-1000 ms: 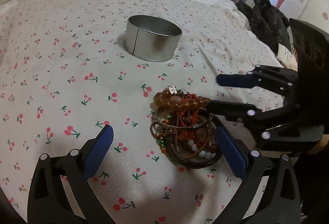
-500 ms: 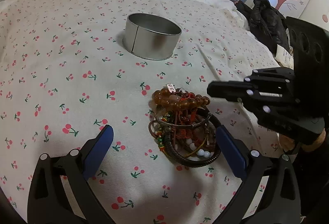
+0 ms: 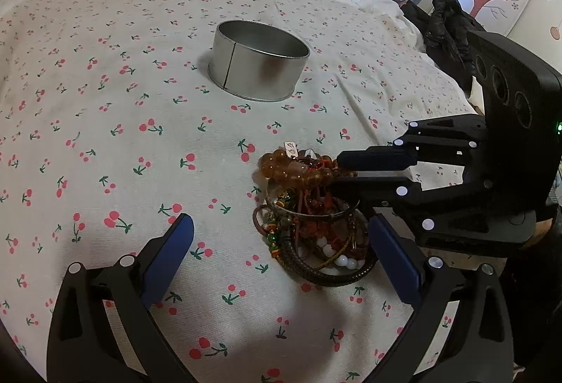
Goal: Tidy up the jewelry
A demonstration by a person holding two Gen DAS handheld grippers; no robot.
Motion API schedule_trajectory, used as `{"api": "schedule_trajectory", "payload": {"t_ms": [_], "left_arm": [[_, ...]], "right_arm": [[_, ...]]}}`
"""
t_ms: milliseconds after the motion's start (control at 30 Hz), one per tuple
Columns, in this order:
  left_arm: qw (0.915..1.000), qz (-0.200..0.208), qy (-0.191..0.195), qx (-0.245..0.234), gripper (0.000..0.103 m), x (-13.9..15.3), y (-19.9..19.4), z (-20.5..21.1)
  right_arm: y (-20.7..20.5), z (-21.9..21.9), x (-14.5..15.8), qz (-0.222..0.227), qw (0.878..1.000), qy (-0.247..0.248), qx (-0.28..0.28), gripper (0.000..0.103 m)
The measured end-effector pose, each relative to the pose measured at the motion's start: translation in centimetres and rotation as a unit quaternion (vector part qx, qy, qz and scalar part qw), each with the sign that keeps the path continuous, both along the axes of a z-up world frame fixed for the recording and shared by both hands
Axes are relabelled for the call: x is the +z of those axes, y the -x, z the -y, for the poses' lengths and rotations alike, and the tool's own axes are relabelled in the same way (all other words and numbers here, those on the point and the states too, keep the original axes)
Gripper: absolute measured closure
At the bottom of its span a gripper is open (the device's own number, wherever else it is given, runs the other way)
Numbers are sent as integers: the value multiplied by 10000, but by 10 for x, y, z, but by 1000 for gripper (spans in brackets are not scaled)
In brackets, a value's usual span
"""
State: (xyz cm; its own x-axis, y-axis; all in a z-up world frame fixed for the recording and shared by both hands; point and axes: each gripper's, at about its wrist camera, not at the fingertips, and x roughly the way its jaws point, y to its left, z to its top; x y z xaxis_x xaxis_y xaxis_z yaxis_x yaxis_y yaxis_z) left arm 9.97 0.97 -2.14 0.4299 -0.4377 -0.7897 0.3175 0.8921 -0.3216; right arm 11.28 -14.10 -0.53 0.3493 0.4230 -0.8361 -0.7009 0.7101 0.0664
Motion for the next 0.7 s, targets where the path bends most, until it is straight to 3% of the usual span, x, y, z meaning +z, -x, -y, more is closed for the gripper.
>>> {"api": "schedule_trajectory", "payload": {"t_ms": [33, 233, 467, 500, 533, 600, 700], "left_arm": [[10000, -6, -3, 2, 7, 0, 0, 0], [10000, 7, 31, -22, 7, 1, -2, 1], [9997, -20, 115, -224, 7, -1, 0, 8], [9997, -13, 92, -245, 7, -1, 0, 9], [9996, -19, 72, -268, 7, -2, 0, 10], [9996, -26, 72, -267, 7, -2, 0, 10], [9996, -31, 88, -265, 7, -2, 0, 10]], "right_arm": [[0, 1, 1, 34, 10000, 10, -31, 103], [-9, 25, 17, 29, 9972, -529, -524, 103], [-4, 9, 5, -121, 9996, -232, 103, 100], [-3, 8, 3, -168, 9994, -231, 173, 93], [-3, 9, 2, -158, 9995, -197, 209, 71], [-7, 15, 3, -71, 9998, -177, 60, 43], [-8, 17, 5, -66, 9994, -241, 236, 43]]}}
